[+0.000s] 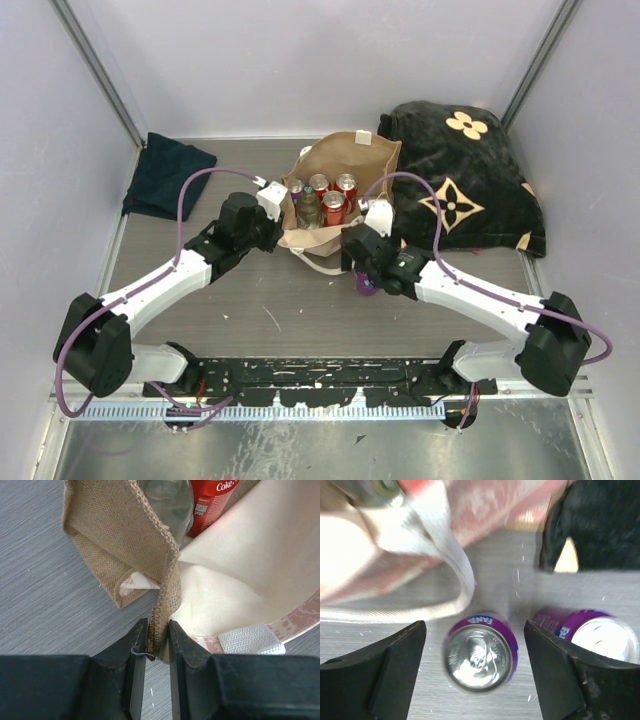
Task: Take the beverage out of the canvas bag
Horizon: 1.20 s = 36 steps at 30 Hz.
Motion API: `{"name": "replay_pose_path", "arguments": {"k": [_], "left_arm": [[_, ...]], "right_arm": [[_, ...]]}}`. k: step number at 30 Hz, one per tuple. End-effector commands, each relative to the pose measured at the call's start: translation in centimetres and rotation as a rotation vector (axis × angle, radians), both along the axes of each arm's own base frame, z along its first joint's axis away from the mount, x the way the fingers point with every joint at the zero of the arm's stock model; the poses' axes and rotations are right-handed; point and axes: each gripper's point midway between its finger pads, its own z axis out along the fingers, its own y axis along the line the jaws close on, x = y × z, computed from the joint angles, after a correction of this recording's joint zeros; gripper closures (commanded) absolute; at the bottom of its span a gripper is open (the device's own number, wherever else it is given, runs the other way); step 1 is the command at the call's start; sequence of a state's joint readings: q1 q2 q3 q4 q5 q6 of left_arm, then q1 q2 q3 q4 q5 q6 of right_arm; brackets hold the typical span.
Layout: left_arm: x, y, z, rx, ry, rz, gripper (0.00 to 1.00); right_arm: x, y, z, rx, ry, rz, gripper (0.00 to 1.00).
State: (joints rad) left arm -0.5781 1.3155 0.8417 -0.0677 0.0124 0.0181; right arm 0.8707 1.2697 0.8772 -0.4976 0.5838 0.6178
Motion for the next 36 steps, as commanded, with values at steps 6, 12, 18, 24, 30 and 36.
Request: {"name": "replay_pose_path", "arguments": {"k": [6, 12, 18, 24, 30, 36], "left_arm": [[-0.6, 1.0, -2.3, 0.047, 0.046, 0.017, 0.71], [-0.7, 1.1, -2.5, 0.058, 0.052, 0.017, 0.70], [-0.7, 0.9, -2.6, 0.053, 0.055, 0.007, 0.71], [-0.8, 0.9, -2.6, 0.053, 0.059, 0.004, 0.71], [-0.8, 0.7, -2.7, 0.052, 0.061, -0.001, 0.71], [-0.7, 0.9, -2.3, 0.053, 0.048, 0.009, 0.71]], "right_arm": [[3.1, -1.1, 14.1, 0.036, -0.339, -0.048, 0.00], [3.6, 0.2, 13.9, 0.070, -0.343, -0.035, 0.00], [8.0, 2.9, 16.6, 0.051, -0.387, -0.008, 0.00], [14.2, 4.5, 17.8, 0.095, -0.348, -0.023, 0.04], [18.8, 4.4, 13.9, 0.085, -0.190, -0.076, 0.05], [20.6, 4.5, 9.3, 0.093, -0.059, -0.103, 0.08]]}}
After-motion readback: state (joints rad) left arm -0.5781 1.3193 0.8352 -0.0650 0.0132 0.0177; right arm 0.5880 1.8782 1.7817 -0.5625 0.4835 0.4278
